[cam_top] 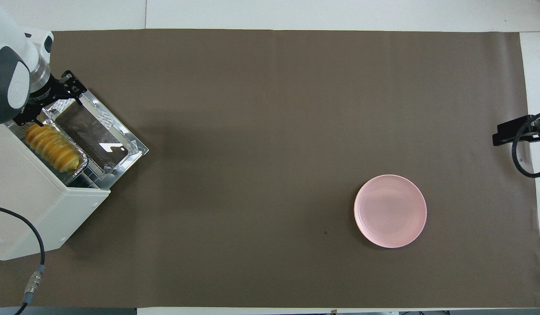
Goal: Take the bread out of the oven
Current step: 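Pull the foil tray out of the toaster oven with the left gripper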
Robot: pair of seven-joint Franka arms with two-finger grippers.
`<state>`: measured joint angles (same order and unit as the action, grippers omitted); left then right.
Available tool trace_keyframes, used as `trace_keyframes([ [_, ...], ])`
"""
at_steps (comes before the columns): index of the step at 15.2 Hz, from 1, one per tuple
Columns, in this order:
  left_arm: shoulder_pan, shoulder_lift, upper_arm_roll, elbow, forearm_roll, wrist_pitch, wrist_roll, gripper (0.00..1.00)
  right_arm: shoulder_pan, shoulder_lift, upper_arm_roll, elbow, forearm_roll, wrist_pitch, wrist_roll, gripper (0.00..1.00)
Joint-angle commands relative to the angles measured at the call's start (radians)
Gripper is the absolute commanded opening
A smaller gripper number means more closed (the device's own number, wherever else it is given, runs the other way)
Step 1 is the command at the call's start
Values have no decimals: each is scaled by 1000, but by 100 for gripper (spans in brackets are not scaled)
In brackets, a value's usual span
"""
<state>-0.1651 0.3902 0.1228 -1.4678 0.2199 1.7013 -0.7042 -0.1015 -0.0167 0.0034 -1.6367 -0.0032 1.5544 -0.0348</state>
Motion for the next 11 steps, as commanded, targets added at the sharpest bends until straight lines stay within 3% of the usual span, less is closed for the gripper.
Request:
trace_keyframes([
  [1,-17,-73,8,-159,100,89,-34,100,-7,-14,7,-11,-8,-10,-5,100],
  [11,-13,-79,4,-252,119,199,-95,100,-7,-14,7,-11,-8,-10,-5,100],
])
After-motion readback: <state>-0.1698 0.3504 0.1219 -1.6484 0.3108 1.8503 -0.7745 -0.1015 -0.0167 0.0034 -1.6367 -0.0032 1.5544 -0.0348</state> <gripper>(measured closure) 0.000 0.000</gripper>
